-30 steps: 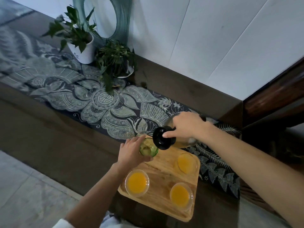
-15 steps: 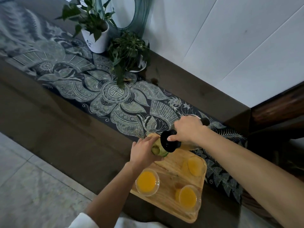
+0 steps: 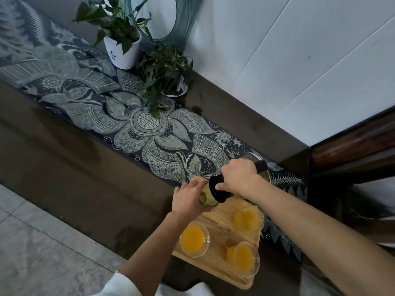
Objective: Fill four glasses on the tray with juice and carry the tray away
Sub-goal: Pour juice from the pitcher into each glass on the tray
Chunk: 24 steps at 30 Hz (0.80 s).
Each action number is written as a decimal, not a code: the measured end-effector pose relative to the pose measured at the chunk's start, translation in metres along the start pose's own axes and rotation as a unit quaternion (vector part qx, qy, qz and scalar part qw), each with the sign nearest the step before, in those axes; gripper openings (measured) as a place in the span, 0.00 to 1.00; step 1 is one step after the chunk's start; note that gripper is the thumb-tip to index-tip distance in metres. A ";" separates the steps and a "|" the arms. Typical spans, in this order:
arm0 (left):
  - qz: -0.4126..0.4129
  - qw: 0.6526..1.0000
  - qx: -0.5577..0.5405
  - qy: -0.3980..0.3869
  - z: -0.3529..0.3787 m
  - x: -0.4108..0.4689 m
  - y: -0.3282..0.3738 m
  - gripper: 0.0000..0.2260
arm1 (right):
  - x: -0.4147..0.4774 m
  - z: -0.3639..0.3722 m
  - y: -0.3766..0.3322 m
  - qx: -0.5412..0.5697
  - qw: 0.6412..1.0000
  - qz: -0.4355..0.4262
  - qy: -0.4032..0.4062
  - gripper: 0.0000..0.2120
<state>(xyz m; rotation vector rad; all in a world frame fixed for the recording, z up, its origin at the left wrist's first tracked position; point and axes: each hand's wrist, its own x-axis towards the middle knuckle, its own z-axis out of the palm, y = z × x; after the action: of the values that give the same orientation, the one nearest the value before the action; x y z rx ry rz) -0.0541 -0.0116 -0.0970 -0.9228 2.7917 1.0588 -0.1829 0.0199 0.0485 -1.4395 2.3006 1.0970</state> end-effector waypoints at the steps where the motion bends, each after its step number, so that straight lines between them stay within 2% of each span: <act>1: 0.001 1.000 -0.002 0.000 0.000 0.000 -0.001 0.43 | 0.000 -0.001 -0.002 0.002 1.000 0.004 -0.003 0.25; 24: 0.010 1.000 -0.025 0.001 0.007 0.003 -0.011 0.42 | 0.004 -0.022 -0.034 -0.016 0.998 0.043 -0.041 0.22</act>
<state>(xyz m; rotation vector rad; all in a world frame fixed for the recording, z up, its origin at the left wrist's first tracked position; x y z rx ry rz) -0.0524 -0.0154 -0.1094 -0.9038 2.7930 1.1366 -0.1517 -0.0056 0.0455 -1.2934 2.3166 1.1987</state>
